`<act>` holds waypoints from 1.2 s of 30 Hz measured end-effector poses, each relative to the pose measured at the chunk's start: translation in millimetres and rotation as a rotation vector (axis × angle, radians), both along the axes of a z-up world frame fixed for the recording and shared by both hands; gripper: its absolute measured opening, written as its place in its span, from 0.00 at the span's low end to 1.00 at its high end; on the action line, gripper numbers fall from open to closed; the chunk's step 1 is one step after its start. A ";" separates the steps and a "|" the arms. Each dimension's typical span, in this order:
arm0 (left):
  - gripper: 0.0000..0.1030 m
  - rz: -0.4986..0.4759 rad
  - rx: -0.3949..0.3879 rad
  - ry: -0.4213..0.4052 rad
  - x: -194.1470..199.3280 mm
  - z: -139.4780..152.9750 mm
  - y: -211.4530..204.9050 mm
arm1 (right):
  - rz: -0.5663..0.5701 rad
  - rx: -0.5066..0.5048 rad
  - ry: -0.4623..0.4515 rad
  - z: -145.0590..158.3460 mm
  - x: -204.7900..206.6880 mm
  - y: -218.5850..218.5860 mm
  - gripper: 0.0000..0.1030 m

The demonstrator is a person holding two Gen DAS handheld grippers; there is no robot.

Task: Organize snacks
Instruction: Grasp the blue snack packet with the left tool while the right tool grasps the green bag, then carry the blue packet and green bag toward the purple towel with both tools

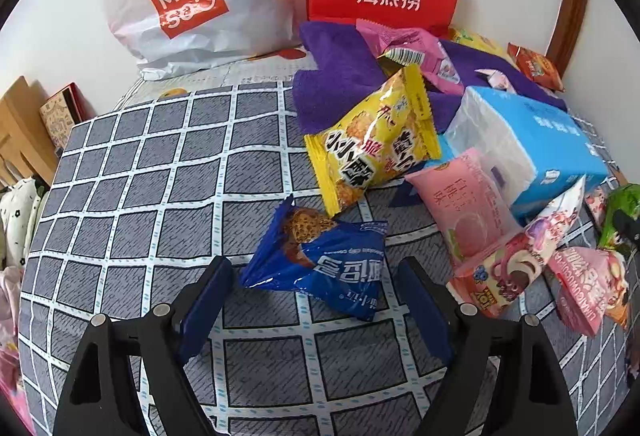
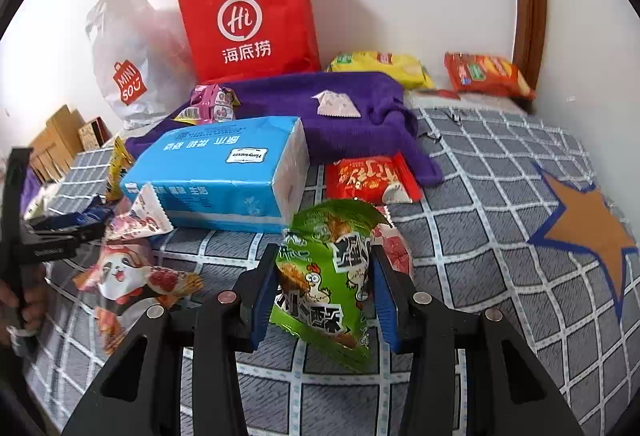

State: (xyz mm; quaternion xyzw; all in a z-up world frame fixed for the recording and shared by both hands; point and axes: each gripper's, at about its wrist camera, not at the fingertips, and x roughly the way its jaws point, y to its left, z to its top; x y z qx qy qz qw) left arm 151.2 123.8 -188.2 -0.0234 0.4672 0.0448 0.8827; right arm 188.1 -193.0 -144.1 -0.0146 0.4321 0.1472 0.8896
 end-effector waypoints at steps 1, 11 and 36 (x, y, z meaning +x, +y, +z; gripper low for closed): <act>0.80 -0.001 -0.004 0.002 0.5 -0.3 0.3 | 0.006 0.005 0.002 -0.3 0.7 0.6 0.43; 0.57 0.011 -0.030 -0.012 0.8 3.4 3.7 | 0.005 0.051 0.062 -8.9 6.8 -4.6 0.42; 0.37 -0.106 -0.150 -0.066 -52.1 58.9 -32.8 | 0.020 0.062 -0.024 42.4 -39.1 2.2 0.39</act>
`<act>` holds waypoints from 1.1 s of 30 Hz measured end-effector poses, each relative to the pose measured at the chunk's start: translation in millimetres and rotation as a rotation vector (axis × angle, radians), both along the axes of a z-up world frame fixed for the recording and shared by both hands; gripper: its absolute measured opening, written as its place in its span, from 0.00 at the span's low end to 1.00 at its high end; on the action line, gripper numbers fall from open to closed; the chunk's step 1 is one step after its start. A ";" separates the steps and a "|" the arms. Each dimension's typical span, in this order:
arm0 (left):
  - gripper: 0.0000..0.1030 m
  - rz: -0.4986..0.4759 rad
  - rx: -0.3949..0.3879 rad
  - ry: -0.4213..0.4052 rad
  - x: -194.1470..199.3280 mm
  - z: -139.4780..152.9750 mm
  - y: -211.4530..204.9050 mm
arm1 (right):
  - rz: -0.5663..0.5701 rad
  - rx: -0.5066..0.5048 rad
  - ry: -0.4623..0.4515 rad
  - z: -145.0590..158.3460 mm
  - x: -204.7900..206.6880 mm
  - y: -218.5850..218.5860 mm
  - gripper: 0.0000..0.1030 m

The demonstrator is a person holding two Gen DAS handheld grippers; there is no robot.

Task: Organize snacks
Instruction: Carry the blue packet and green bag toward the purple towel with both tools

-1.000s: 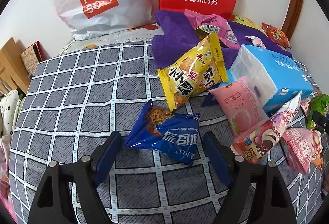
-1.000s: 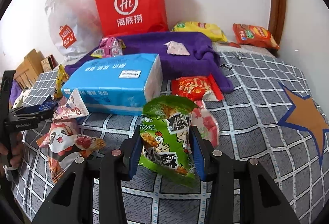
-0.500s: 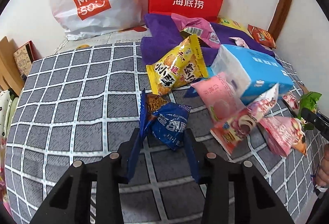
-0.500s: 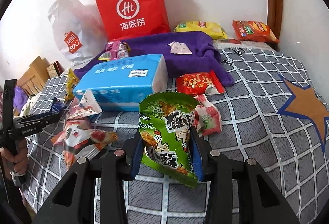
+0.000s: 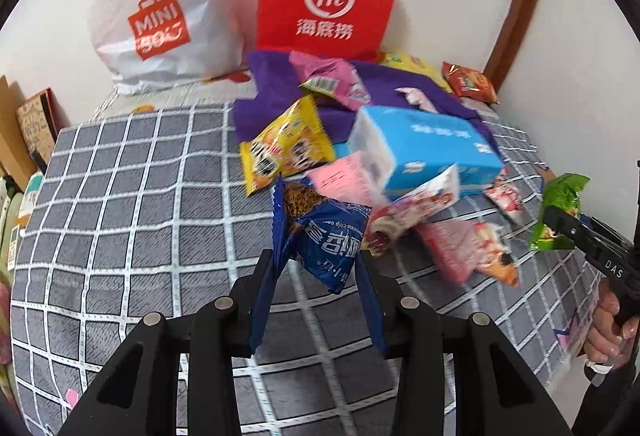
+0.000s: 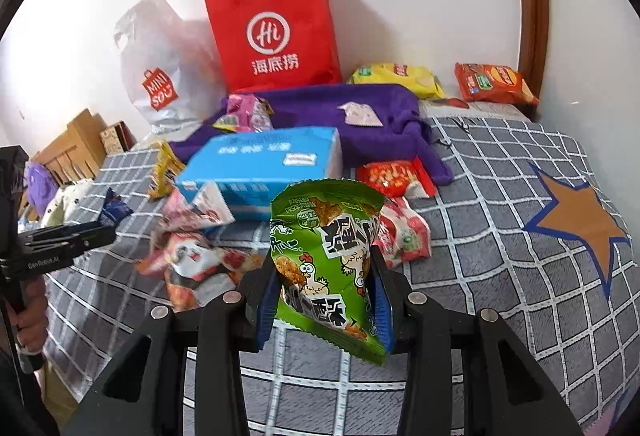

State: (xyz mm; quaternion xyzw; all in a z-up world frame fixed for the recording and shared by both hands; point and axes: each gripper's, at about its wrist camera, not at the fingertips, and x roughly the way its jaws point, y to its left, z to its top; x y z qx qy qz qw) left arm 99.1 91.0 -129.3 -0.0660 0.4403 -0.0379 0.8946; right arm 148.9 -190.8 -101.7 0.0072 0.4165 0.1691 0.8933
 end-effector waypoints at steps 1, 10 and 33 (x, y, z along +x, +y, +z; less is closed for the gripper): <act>0.37 -0.004 0.001 -0.006 0.2 3.4 -2.4 | 0.000 -0.001 -0.007 3.5 -0.7 0.9 0.39; 0.37 -0.068 -0.049 -0.033 14.2 30.3 -29.3 | 0.035 0.000 -0.038 28.9 3.8 17.0 0.39; 0.37 -0.105 -0.021 -0.144 116.8 112.9 -47.6 | 0.072 0.050 -0.087 102.8 133.8 61.5 0.39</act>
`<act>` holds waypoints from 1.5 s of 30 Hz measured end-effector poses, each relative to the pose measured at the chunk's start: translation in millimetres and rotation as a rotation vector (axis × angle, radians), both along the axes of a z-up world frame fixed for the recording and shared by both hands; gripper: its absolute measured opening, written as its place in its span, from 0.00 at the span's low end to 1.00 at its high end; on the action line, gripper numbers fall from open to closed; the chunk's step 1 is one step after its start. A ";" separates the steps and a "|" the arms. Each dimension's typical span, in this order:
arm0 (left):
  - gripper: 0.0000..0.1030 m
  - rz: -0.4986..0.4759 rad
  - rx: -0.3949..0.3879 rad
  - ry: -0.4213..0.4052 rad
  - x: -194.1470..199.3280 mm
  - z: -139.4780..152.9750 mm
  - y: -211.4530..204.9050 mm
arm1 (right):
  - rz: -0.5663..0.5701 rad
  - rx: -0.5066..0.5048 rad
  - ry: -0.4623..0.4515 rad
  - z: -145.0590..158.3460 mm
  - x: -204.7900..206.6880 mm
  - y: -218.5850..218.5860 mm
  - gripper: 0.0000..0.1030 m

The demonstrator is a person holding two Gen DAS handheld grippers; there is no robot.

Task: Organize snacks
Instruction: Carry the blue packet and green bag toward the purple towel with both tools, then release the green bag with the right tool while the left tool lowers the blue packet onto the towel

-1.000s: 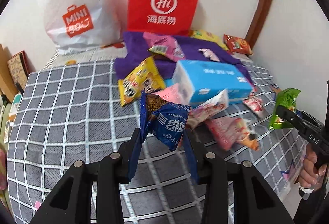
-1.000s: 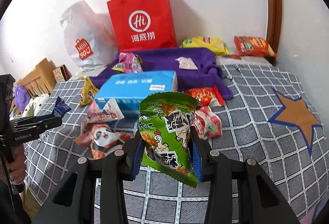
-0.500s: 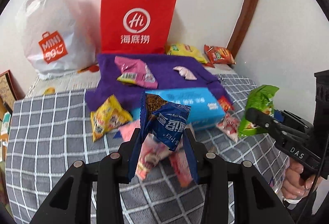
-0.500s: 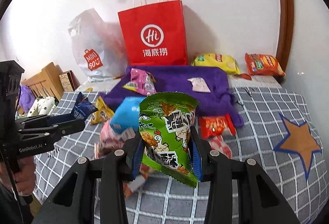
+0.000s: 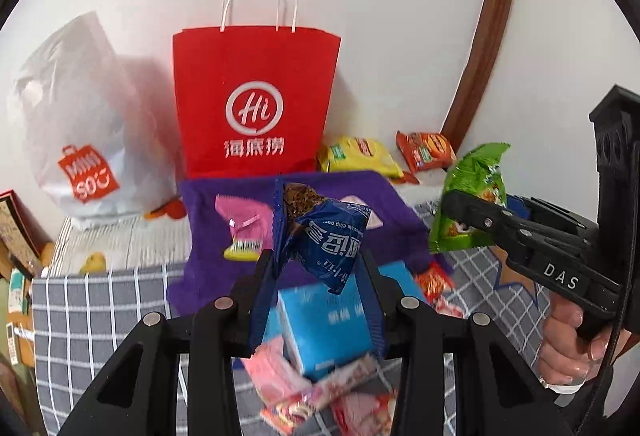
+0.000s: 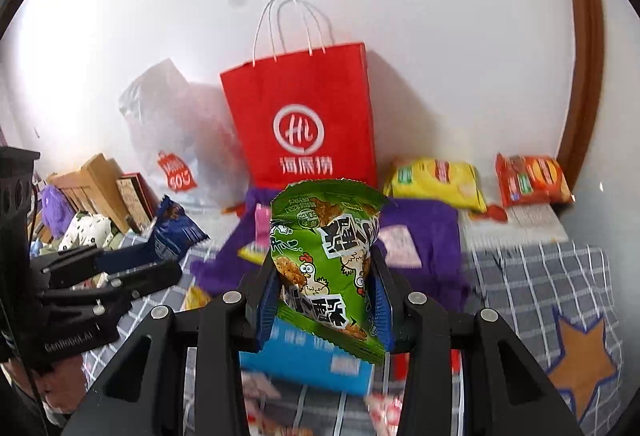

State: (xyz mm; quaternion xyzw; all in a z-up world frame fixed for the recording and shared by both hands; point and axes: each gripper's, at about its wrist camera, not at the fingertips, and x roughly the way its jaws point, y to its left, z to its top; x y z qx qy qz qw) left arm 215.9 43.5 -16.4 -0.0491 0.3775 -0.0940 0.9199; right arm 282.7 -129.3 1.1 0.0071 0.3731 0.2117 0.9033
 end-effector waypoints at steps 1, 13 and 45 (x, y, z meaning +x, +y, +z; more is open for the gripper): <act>0.37 0.004 0.004 -0.003 5.9 1.3 -0.5 | 0.003 -0.011 0.001 1.0 7.0 2.9 0.39; 0.37 0.069 -0.009 0.037 81.6 -20.5 19.5 | 0.014 -0.012 0.067 -21.6 92.5 11.6 0.39; 0.38 0.139 -0.031 0.275 120.0 -106.2 60.6 | 0.091 -0.177 0.386 -138.0 146.8 -12.2 0.40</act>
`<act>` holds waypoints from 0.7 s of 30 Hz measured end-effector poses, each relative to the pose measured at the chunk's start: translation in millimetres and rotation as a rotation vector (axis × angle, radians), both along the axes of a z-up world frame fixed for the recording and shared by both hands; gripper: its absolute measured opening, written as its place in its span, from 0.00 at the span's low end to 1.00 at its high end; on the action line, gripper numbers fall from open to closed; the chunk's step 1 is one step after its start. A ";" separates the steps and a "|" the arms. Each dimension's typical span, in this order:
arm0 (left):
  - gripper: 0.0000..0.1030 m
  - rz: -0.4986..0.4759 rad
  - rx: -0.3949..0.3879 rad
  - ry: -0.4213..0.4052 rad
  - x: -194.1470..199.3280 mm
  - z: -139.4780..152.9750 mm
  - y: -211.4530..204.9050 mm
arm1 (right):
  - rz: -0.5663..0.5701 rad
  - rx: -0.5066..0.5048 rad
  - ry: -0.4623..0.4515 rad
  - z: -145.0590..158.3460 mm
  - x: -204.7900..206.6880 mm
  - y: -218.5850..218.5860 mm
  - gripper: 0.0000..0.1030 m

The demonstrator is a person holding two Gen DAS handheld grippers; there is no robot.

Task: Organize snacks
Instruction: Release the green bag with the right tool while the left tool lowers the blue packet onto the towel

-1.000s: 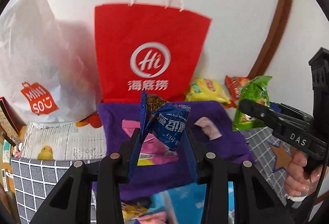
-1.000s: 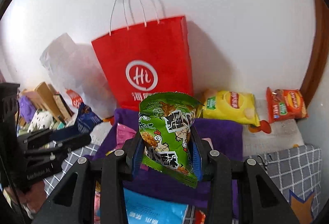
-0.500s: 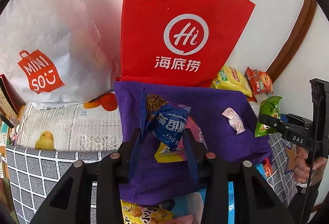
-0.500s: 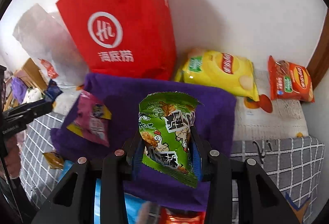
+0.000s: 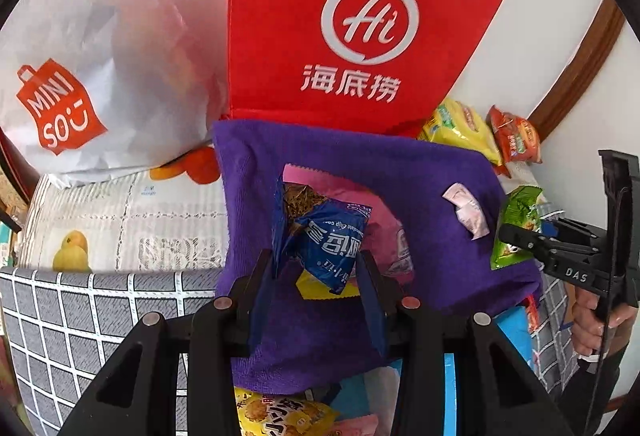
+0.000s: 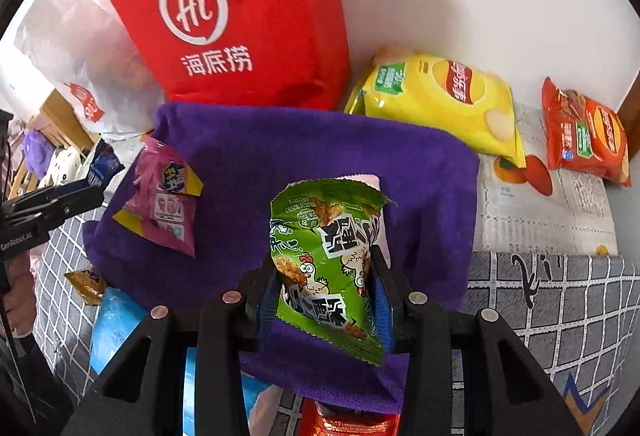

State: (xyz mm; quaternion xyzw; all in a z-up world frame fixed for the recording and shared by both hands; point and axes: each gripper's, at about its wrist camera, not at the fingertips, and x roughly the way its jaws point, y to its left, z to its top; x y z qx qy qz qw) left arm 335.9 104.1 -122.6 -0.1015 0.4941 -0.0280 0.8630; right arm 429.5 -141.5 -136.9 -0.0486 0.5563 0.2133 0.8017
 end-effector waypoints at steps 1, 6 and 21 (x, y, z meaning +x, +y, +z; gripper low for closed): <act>0.38 0.001 0.005 0.007 0.6 -1.9 -0.4 | -0.005 0.001 0.004 -0.9 0.3 -0.9 0.40; 0.39 -0.020 0.003 0.027 2.3 -8.3 -4.0 | -0.013 -0.003 -0.021 4.5 -1.2 -0.9 0.48; 0.46 -0.049 0.037 0.064 3.9 -15.3 -13.2 | -0.024 -0.007 -0.187 44.1 -16.2 1.2 0.57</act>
